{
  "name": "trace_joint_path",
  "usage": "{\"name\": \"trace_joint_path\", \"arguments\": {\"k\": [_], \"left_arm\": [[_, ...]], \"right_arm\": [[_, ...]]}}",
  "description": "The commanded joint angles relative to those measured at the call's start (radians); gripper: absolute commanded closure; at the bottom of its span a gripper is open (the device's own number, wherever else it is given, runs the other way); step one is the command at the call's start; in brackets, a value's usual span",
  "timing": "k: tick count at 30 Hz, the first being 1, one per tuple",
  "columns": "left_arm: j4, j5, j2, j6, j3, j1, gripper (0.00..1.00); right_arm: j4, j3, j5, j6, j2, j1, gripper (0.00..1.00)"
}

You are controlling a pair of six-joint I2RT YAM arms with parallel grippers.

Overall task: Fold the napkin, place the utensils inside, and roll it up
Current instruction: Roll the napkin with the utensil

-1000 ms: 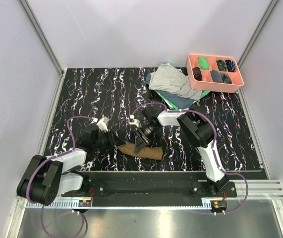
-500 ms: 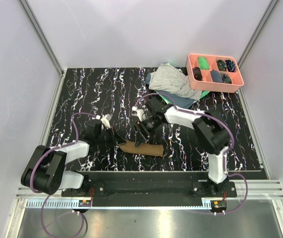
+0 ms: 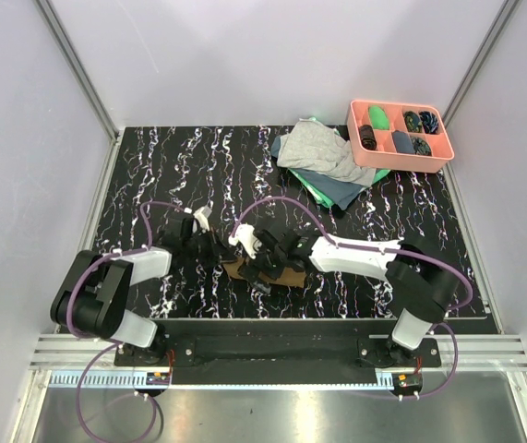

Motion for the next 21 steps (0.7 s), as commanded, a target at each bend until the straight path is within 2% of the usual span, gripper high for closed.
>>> {"name": "trace_joint_path", "arguments": {"k": [1,6,10,11,12,14,15,17,18,19,21], "left_arm": [[0.003,0.009,0.038,0.034,0.039,0.008,1.00],[0.002,0.017,0.044,0.035,0.049,0.009,1.00],[0.008,0.029,0.047,0.035,0.068,0.009,0.99],[0.011,0.033,0.047,0.035,0.072,0.009,0.90],[0.012,0.033,0.047,0.034,0.080,0.011,0.85],[0.014,0.032,0.039,0.032,0.091,0.012,0.79],[0.013,0.029,0.036,0.029,0.100,0.017,0.71],[0.011,0.017,0.015,0.024,0.105,0.029,0.62],[0.011,0.012,0.007,0.021,0.106,0.035,0.51],[0.009,0.001,-0.002,0.018,0.106,0.040,0.43],[0.009,-0.014,-0.034,0.014,0.102,0.053,0.36]], "right_arm": [[0.060,0.007,0.130,-0.062,0.044,-0.013,0.06],[0.025,0.036,0.088,-0.075,0.109,-0.015,0.07],[-0.058,0.081,0.052,-0.064,0.172,-0.016,0.13],[-0.072,0.099,0.031,-0.058,0.182,-0.016,0.16],[-0.086,0.105,0.014,-0.040,0.190,-0.021,0.24],[-0.123,0.125,-0.047,-0.015,0.215,-0.037,0.33],[-0.133,0.131,-0.063,0.012,0.224,-0.045,0.41],[-0.164,0.139,-0.087,0.040,0.242,-0.064,0.48],[-0.172,0.139,-0.092,0.069,0.245,-0.070,0.50],[-0.184,0.138,-0.100,0.086,0.252,-0.074,0.52],[-0.189,0.132,-0.139,0.137,0.253,-0.097,0.53]]}}
